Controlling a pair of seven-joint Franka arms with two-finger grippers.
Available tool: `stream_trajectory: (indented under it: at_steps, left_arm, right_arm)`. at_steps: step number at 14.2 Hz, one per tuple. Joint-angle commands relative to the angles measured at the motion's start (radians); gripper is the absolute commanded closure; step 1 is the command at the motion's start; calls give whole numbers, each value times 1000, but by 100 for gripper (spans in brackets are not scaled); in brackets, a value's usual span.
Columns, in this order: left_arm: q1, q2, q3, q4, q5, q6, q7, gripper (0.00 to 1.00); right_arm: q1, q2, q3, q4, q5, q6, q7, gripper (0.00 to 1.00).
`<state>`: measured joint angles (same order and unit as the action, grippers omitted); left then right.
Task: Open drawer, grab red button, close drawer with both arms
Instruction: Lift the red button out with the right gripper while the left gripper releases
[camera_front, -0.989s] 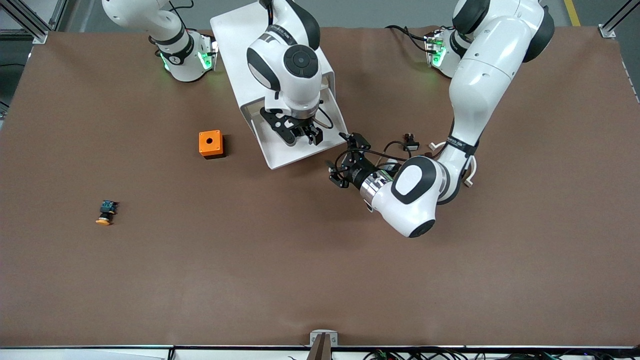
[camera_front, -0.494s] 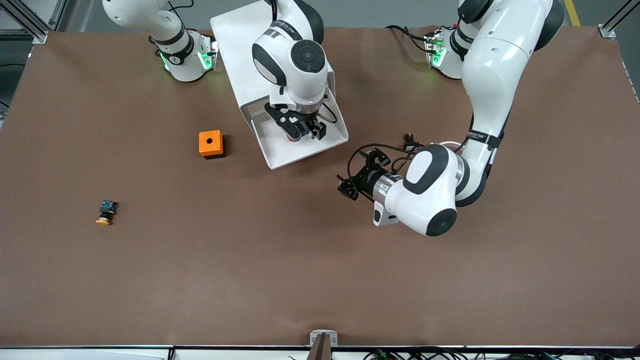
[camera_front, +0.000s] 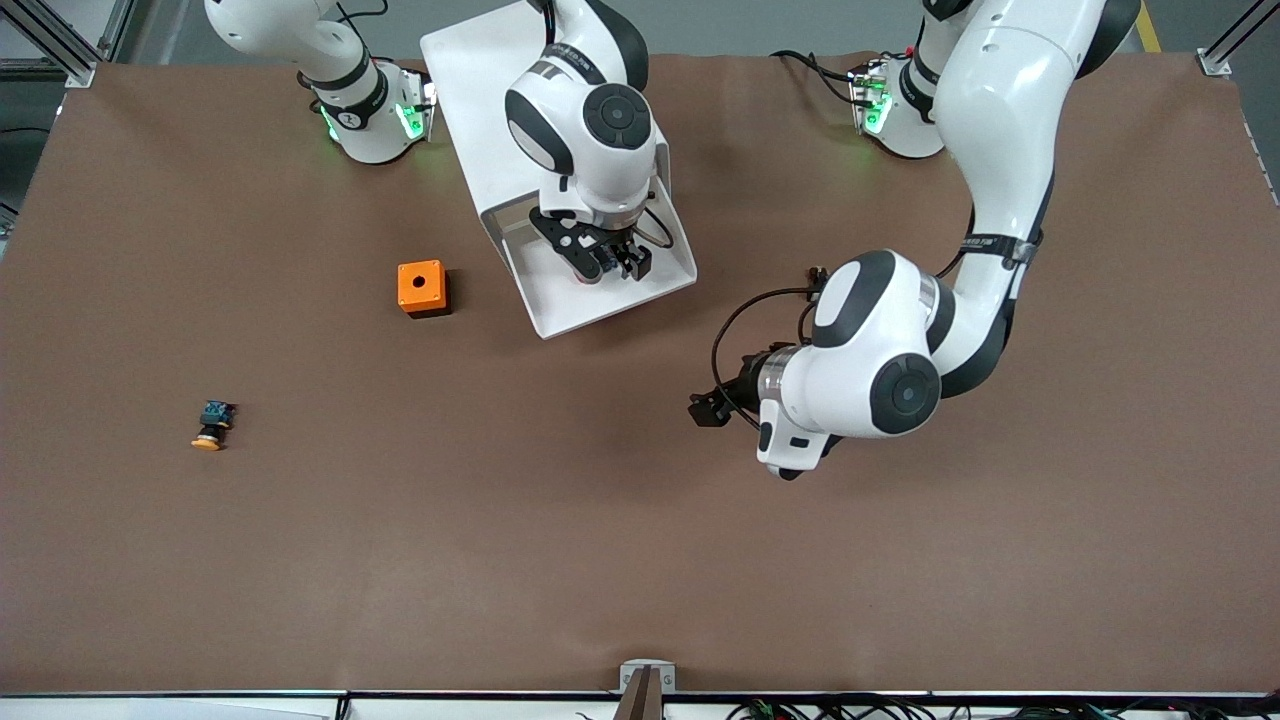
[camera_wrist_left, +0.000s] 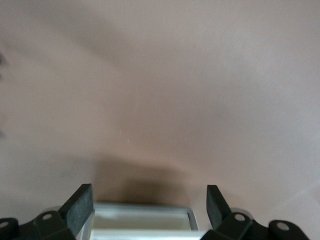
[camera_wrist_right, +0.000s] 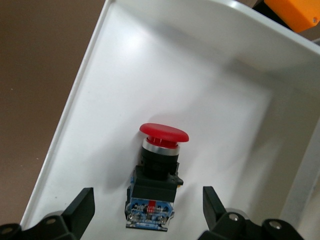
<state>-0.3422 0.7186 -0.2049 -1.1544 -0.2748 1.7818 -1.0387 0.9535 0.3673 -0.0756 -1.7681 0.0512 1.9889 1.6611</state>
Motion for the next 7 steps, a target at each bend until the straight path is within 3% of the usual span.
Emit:
stream_trajectory:
  at_steps: [1, 4, 7]
  left_arm:
    - [-20, -33, 4, -28, 94, 60, 19, 0]
    - [-63, -28, 4, -36, 211, 103, 12, 0]
    - [-69, -24, 2, -47, 223, 142, 0, 0]
  right_arm:
    - [13, 5, -7, 2, 1, 1, 2, 8]
    - [14, 12, -6, 1, 4, -1, 0, 23]
    - [30, 18, -6, 1, 6, -1, 0, 32]
